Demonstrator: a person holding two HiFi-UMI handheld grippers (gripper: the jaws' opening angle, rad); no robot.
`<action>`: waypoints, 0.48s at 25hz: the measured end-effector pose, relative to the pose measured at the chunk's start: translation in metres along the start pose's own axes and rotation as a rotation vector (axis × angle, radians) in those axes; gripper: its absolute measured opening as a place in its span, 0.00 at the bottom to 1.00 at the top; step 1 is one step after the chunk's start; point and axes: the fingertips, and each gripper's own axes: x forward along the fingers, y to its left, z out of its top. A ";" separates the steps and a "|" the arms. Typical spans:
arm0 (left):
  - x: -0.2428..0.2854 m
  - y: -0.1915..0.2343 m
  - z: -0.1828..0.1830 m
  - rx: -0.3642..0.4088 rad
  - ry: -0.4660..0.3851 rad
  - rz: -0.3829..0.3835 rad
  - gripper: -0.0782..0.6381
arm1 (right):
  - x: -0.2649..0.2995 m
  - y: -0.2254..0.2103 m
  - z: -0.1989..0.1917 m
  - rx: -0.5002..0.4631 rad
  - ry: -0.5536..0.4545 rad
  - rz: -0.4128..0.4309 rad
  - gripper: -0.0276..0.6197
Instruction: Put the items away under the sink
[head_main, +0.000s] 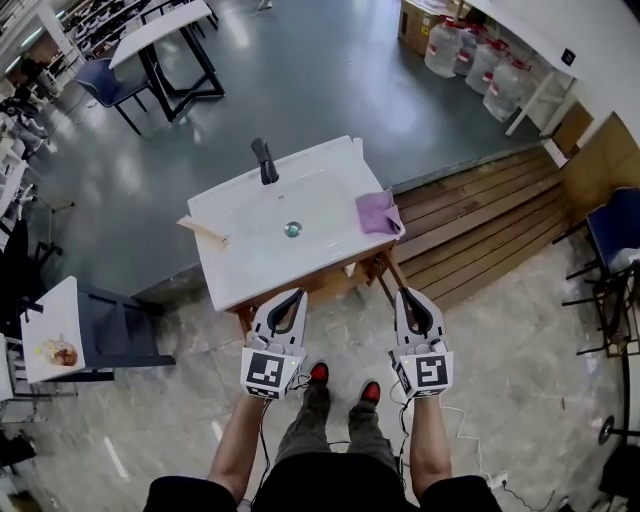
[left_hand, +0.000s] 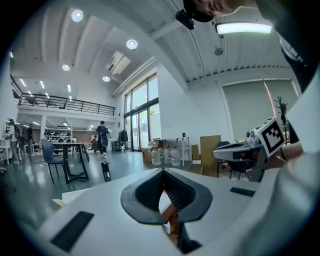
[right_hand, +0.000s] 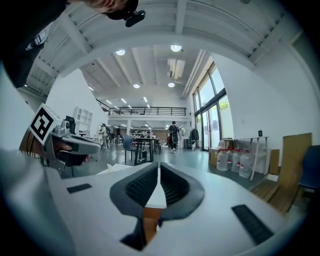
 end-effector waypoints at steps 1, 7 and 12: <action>-0.004 -0.002 -0.001 -0.004 0.004 0.001 0.12 | -0.004 0.002 0.001 0.004 -0.006 -0.002 0.11; -0.019 -0.001 -0.002 -0.031 0.010 0.027 0.12 | -0.013 0.015 0.005 0.006 0.014 0.015 0.11; -0.028 0.015 0.004 -0.022 -0.006 0.063 0.12 | -0.004 0.034 0.006 -0.007 0.017 0.061 0.11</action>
